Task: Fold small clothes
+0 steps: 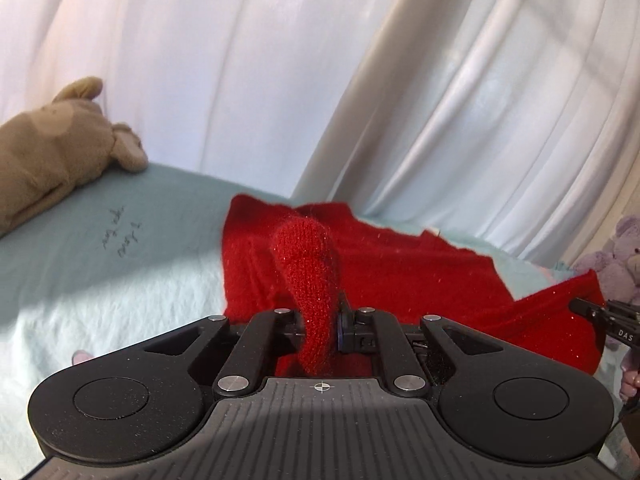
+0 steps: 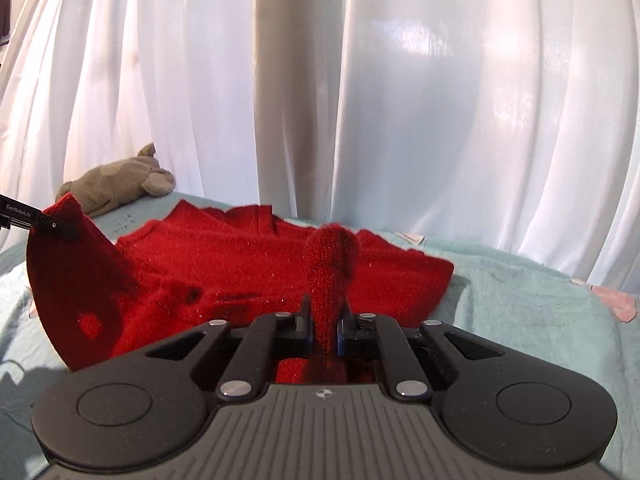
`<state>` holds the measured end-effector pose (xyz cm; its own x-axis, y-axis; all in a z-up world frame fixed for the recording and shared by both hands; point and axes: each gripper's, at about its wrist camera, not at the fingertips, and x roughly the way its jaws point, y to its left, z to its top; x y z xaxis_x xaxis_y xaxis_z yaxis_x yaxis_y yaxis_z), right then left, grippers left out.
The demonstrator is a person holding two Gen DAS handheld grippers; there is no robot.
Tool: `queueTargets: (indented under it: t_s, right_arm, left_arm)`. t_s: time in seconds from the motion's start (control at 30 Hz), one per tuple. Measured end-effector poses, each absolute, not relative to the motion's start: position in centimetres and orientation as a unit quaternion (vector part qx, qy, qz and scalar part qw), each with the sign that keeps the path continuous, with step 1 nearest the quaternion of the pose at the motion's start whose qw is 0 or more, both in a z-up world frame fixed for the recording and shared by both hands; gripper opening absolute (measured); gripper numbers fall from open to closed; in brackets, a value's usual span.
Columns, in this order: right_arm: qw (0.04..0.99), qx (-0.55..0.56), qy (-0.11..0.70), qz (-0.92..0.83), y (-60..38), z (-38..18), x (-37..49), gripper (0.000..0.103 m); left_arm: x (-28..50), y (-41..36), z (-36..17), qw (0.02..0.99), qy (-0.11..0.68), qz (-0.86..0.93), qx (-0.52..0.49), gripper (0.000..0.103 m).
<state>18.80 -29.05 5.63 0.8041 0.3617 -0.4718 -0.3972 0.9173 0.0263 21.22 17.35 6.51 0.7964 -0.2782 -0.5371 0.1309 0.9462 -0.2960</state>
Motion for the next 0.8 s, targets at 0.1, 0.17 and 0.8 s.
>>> queueTargets:
  t_s: [0.1,0.17,0.8]
  right_arm:
    - [0.957,-0.028,0.212,0.198,-29.1,7.5,19.1,0.009]
    - [0.962,-0.025,0.199,0.183,-29.2,8.1,20.1,0.009]
    - [0.928,0.027,0.349,0.128,-29.9,0.2,32.0,0.019]
  left_arm:
    - [22.4,17.5,9.2,0.95,0.268,-0.107,-0.119,0.012]
    - [23.8,17.6,10.3,0.955,0.255,-0.102,-0.115,0.012]
    - [33.9,17.2,-1.1,0.912,0.388,-0.082,-0.105,0.01]
